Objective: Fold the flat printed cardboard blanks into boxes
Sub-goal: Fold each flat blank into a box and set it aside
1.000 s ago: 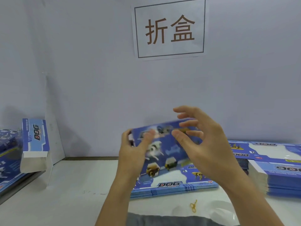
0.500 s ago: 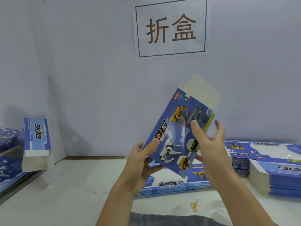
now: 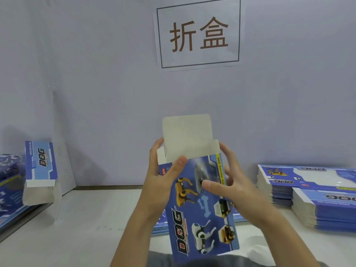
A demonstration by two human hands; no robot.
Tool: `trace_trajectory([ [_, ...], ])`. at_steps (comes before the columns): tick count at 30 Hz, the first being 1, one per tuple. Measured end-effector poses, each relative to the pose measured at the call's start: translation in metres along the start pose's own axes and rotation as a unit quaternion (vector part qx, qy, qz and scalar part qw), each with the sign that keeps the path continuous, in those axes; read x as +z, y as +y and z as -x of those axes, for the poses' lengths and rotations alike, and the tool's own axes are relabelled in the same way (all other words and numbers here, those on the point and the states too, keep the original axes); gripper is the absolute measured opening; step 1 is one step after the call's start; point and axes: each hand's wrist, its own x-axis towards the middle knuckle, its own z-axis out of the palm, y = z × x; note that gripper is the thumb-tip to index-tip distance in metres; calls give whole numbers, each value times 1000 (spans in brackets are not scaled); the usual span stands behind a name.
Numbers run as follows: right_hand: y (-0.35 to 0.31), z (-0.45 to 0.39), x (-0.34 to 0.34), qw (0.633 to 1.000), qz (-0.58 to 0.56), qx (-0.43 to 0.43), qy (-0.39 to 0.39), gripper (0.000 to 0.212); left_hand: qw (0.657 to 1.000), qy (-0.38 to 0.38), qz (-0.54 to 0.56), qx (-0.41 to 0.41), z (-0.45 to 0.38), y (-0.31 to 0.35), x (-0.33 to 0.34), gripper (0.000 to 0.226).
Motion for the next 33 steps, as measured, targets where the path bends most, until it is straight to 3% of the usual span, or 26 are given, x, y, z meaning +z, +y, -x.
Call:
trace_trajectory([
  [3, 6, -2, 5, 998, -60, -20, -16, 82, 999, 22, 6, 37, 2, 1, 5, 67],
  [6, 9, -4, 7, 992, -114, -39, 21, 65, 998, 27, 0, 48, 4, -3, 10, 73],
  [12, 16, -6, 17, 992, -61, -78, 82, 46, 994, 98, -20, 53, 0, -19, 17, 70],
  [18, 24, -5, 22, 993, -57, -35, 92, 26, 989, 92, -101, 58, 1, -28, 10, 38],
  [20, 27, -4, 21, 994, -40, -16, 102, 24, 990, 82, -111, 44, 4, -30, 11, 43],
  [24, 28, -5, 20, 989, -32, 35, 142, 45, 996, 61, -45, -45, 4, -27, 11, 49],
  [29, 25, -11, 19, 984, -6, 55, 170, 27, 995, 51, -43, -77, -2, -17, 10, 33],
  [33, 25, -12, 21, 980, -77, 89, 162, 22, 990, 87, 22, -107, 1, -22, 9, 29],
])
